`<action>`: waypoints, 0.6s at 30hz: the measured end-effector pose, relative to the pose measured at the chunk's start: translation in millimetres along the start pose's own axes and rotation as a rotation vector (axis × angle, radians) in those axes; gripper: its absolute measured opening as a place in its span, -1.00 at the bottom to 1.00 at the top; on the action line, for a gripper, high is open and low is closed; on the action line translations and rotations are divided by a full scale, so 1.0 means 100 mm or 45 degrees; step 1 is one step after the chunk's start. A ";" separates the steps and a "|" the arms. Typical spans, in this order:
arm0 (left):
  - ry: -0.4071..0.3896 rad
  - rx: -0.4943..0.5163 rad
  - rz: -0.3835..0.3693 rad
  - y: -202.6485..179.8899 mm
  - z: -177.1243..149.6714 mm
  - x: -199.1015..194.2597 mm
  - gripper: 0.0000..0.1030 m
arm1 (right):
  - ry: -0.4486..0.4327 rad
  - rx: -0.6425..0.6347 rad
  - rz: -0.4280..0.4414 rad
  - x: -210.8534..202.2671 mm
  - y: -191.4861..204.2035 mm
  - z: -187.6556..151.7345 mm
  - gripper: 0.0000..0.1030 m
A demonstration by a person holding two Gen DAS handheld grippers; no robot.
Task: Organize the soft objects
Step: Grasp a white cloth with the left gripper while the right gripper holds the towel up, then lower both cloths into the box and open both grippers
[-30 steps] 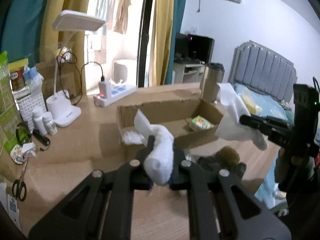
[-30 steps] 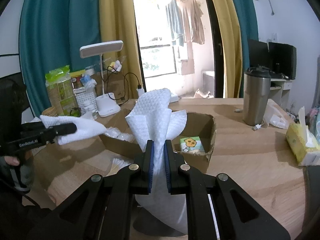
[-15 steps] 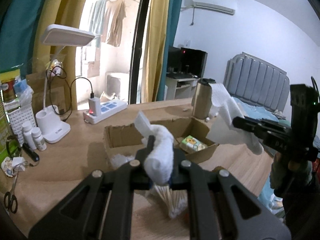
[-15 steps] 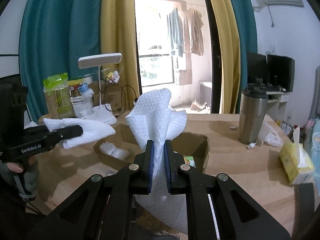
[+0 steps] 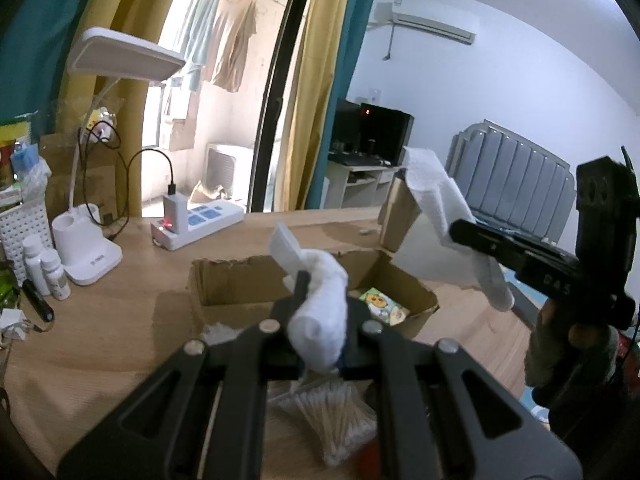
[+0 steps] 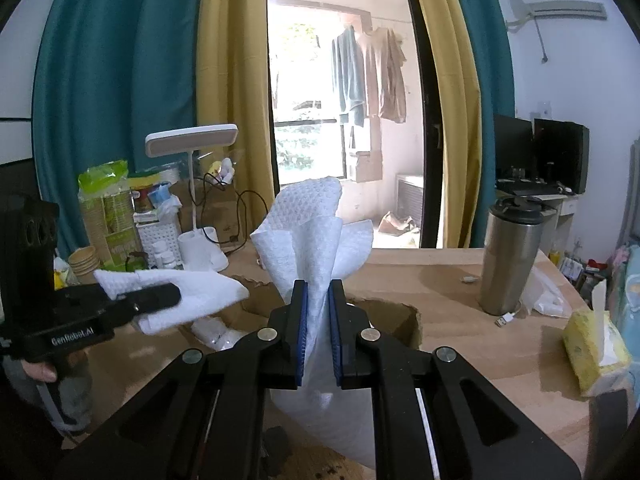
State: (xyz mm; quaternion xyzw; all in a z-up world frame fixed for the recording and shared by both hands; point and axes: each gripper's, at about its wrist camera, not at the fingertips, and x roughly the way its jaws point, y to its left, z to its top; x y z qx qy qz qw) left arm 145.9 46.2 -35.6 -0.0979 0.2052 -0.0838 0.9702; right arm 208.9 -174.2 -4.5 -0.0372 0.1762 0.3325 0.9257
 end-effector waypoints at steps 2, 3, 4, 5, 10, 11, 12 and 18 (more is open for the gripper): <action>-0.007 -0.005 -0.004 0.00 0.01 0.02 -0.81 | 0.003 0.001 0.005 0.05 0.00 0.02 -0.78; -0.007 -0.008 -0.002 0.00 0.01 0.03 -0.81 | 0.004 0.002 0.009 0.07 0.01 0.03 -0.78; -0.012 -0.013 -0.005 0.00 0.02 0.04 -0.81 | 0.006 0.005 0.014 0.10 0.01 0.04 -0.78; -0.014 -0.014 -0.007 0.00 0.03 0.06 -0.81 | 0.005 0.006 0.019 0.12 0.02 0.04 -0.78; -0.014 -0.016 -0.006 -0.01 0.05 0.16 -0.81 | 0.007 0.029 0.074 0.24 0.03 0.10 -0.78; -0.011 -0.019 -0.008 -0.01 0.05 0.18 -0.81 | 0.014 0.047 0.092 0.27 0.02 0.11 -0.78; -0.006 -0.022 -0.006 -0.01 0.05 0.22 -0.80 | 0.018 0.067 0.114 0.31 0.00 0.13 -0.78; 0.014 -0.021 0.014 0.00 0.03 0.38 -0.79 | 0.057 0.121 0.176 0.57 -0.03 0.15 -0.78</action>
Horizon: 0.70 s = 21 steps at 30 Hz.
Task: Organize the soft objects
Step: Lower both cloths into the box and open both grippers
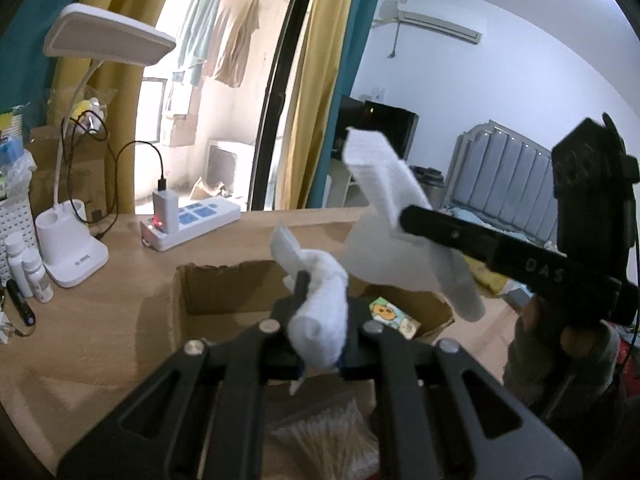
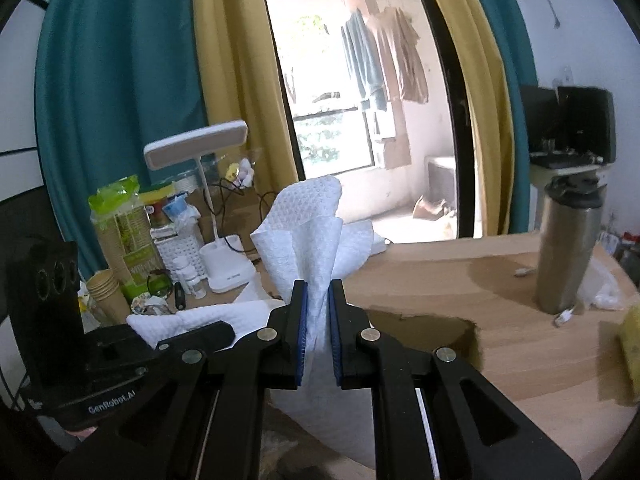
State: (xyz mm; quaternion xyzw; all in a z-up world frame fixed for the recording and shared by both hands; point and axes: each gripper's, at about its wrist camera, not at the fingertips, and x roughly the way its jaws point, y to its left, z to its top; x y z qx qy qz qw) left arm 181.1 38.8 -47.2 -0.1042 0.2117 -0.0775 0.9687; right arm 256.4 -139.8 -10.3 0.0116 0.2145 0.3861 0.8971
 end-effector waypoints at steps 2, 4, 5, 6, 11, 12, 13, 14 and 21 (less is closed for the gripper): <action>0.009 -0.010 0.005 0.03 -0.01 0.05 -0.78 | 0.032 0.012 0.011 0.11 -0.02 -0.02 -0.78; 0.027 -0.026 0.014 0.06 -0.02 0.11 -0.78 | 0.072 0.028 0.017 0.22 -0.04 -0.04 -0.78; 0.035 -0.032 0.015 0.08 -0.03 0.15 -0.78 | 0.087 0.034 0.016 0.26 -0.05 -0.06 -0.78; 0.049 -0.041 0.019 0.09 -0.05 0.19 -0.78 | 0.105 0.039 0.015 0.31 -0.07 -0.07 -0.78; 0.153 -0.049 0.058 0.12 -0.11 0.38 -0.76 | 0.209 0.080 0.042 0.53 -0.12 -0.17 -0.78; 0.169 -0.060 0.054 0.14 -0.12 0.41 -0.76 | 0.231 0.088 0.047 0.57 -0.12 -0.19 -0.78; 0.176 -0.072 0.053 0.15 -0.13 0.43 -0.76 | 0.258 0.100 0.048 0.62 -0.13 -0.22 -0.78; 0.184 -0.077 0.056 0.16 -0.14 0.45 -0.76 | 0.278 0.105 0.046 0.65 -0.14 -0.24 -0.78; 0.268 -0.093 0.068 0.21 -0.22 0.62 -0.76 | 0.454 0.112 0.000 0.91 -0.16 -0.40 -0.76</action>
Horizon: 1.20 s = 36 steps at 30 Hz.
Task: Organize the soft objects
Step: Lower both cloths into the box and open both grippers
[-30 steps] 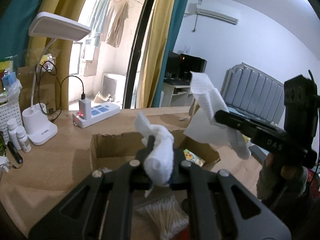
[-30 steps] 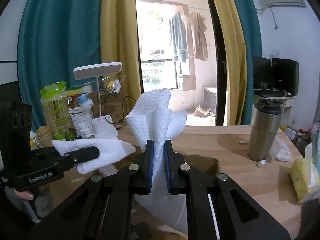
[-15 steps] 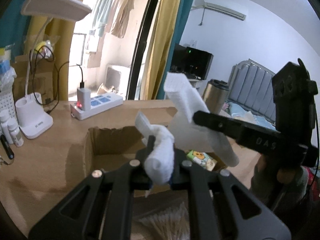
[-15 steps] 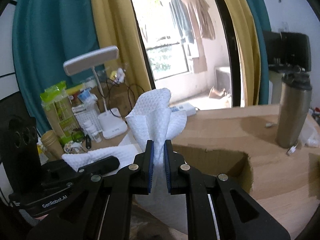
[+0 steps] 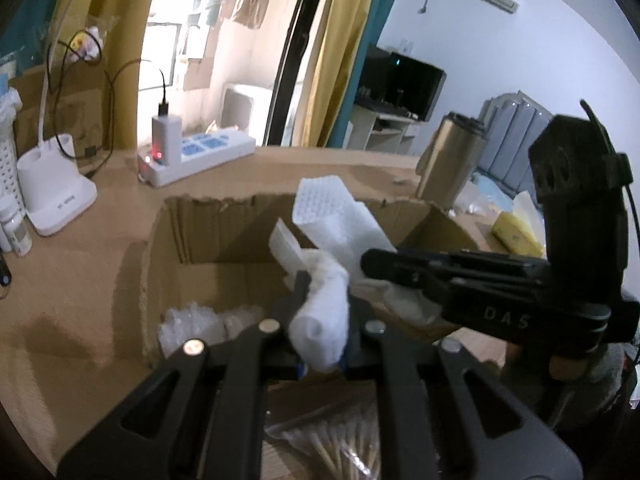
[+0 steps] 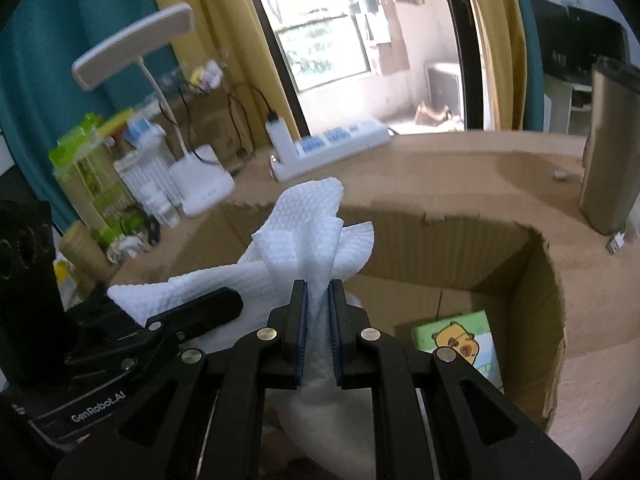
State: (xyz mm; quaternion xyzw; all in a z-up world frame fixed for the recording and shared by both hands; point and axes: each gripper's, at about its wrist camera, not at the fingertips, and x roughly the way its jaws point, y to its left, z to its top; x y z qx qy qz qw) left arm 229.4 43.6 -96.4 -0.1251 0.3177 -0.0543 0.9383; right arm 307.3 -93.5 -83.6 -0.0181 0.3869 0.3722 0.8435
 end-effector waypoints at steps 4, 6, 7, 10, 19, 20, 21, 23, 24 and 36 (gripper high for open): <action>0.016 -0.006 0.025 0.02 -0.02 0.04 -0.64 | 0.060 0.030 -0.012 0.06 -0.03 -0.01 -0.30; 0.007 -0.006 0.026 0.01 -0.02 0.02 -0.57 | 0.029 0.017 -0.012 -0.03 -0.01 0.00 -0.04; 0.005 -0.009 0.026 0.01 -0.01 0.01 -0.54 | 0.007 0.011 -0.017 -0.09 0.00 0.02 0.12; 0.004 -0.012 0.024 0.02 -0.01 0.00 -0.44 | -0.063 0.002 -0.046 -0.28 -0.01 0.05 0.16; -0.040 -0.009 0.015 -0.02 0.02 -0.19 0.22 | -0.141 -0.035 -0.119 -0.62 -0.10 -0.06 0.16; -0.041 -0.009 0.015 -0.02 0.02 -0.20 0.23 | -0.144 -0.035 -0.126 -0.64 -0.11 -0.08 0.16; -0.041 -0.009 0.014 -0.02 0.02 -0.21 0.23 | -0.146 -0.031 -0.132 -0.67 -0.14 -0.11 0.16; -0.042 -0.006 0.019 -0.02 0.01 -0.21 0.23 | -0.151 -0.022 -0.141 -0.71 -0.17 -0.16 0.16; -0.041 -0.006 0.020 -0.02 0.01 -0.22 0.23 | -0.156 -0.021 -0.148 -0.74 -0.18 -0.18 0.16; -0.087 0.038 0.004 -0.11 0.01 -0.47 0.36 | -0.256 -0.085 -0.182 -1.05 -0.08 -0.31 0.17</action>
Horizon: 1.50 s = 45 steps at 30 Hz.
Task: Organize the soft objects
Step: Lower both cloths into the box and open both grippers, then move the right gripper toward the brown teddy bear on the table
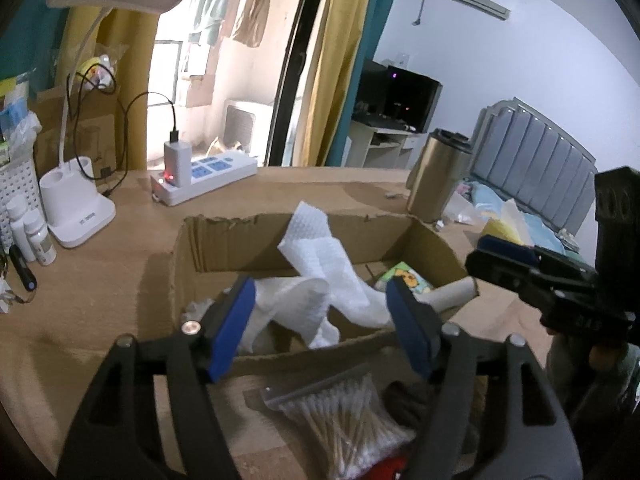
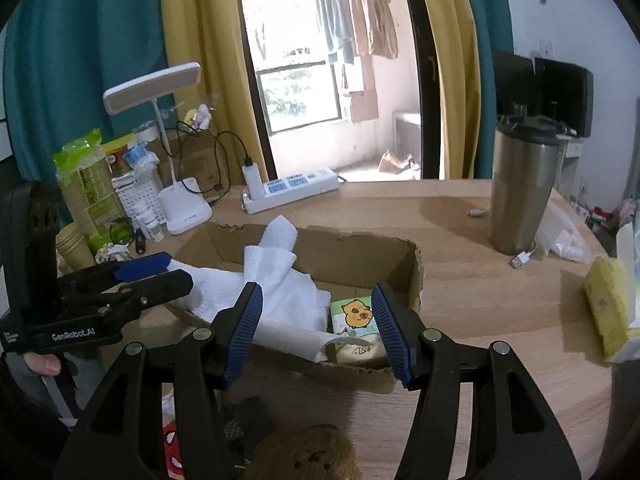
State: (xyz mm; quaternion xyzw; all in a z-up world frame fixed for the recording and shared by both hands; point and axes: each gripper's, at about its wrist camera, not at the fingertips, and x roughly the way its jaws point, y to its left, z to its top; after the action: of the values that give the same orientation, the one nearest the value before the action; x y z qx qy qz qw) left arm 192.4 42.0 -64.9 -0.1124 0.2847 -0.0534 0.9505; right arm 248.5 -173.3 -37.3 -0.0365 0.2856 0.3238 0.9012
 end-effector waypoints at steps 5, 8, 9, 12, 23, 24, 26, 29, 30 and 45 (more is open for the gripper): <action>-0.012 0.012 -0.008 -0.04 -0.02 -0.10 0.39 | -0.025 -0.026 -0.009 -0.11 0.05 -0.02 0.18; -0.023 0.007 -0.010 -0.03 -0.02 -0.16 0.40 | -0.029 -0.030 -0.017 -0.16 0.04 -0.05 0.18; -0.026 0.006 -0.010 -0.03 -0.02 -0.17 0.41 | -0.027 -0.030 -0.023 -0.18 0.04 -0.06 0.19; -0.028 0.004 -0.011 -0.02 -0.04 -0.22 0.42 | -0.027 -0.027 -0.034 -0.23 0.02 -0.09 0.19; 0.023 0.011 -0.010 -0.03 -0.20 -0.27 0.44 | -0.006 -0.019 -0.041 -0.33 0.03 -0.25 0.19; 0.034 0.009 -0.009 -0.03 -0.22 -0.27 0.44 | -0.001 -0.018 -0.041 -0.33 0.03 -0.27 0.19; 0.049 0.010 -0.011 -0.05 -0.26 -0.26 0.44 | 0.010 -0.017 -0.041 -0.33 0.03 -0.31 0.19; 0.078 0.017 -0.010 -0.08 -0.31 -0.23 0.45 | 0.021 -0.021 -0.050 -0.34 0.03 -0.38 0.19; 0.086 0.021 -0.010 -0.09 -0.33 -0.22 0.46 | 0.023 -0.029 -0.054 -0.35 0.04 -0.40 0.21; 0.207 0.043 -0.038 -0.23 -0.52 -0.08 0.51 | 0.088 -0.046 -0.017 -0.33 0.10 -0.69 0.44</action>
State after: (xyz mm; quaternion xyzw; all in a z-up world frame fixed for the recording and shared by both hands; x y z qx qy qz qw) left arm 156.3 11.8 -97.3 -0.0960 0.3581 -0.0813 0.9252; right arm 188.0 -201.0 -76.0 -0.0658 0.3106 0.3216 0.8921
